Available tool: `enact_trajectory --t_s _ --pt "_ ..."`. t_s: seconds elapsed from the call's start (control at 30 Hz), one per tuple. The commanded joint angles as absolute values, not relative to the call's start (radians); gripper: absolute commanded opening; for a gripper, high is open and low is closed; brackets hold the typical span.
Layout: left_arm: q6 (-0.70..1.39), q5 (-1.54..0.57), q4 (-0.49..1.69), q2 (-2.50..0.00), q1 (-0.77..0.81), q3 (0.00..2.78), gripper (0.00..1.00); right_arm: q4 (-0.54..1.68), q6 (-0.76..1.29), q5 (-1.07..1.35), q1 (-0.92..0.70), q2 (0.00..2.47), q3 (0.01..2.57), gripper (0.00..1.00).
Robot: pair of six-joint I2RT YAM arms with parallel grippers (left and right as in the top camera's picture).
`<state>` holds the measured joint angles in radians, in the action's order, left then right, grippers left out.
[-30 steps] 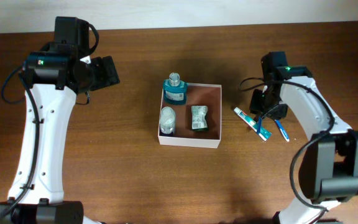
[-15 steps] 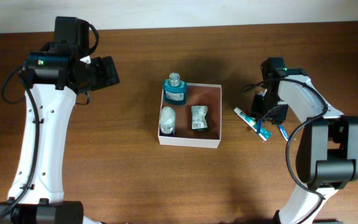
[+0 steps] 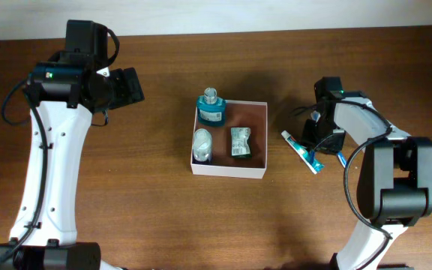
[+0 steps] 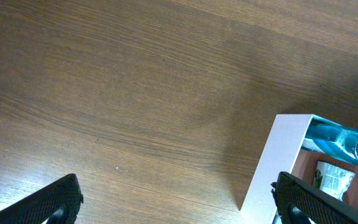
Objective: Pack container
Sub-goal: 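Move right gripper over the blue razor and lower onto its handle, then close right gripper on the razor handle and lift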
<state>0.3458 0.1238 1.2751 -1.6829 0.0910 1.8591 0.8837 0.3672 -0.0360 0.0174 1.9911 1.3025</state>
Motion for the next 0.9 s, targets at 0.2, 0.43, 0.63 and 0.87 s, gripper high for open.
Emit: enact_trajectory --t_s 0.2,0.43,0.63,0.87 --pt "0.35 0.128 1.275 -1.673 0.089 1.868 0.99 0.882 0.374 -0.033 0.022 2.003 1.287 0.43" --pt "0.35 0.128 1.275 -1.673 0.089 1.868 0.99 0.885 0.374 -0.034 0.022 2.003 1.287 0.25" --pt "0.35 0.128 1.275 -1.673 0.089 1.868 0.99 0.885 0.374 -0.034 0.022 2.003 1.287 0.17" --pt "0.35 0.128 1.275 -1.673 0.089 1.868 0.99 0.885 0.374 -0.038 0.022 2.003 1.287 0.06"
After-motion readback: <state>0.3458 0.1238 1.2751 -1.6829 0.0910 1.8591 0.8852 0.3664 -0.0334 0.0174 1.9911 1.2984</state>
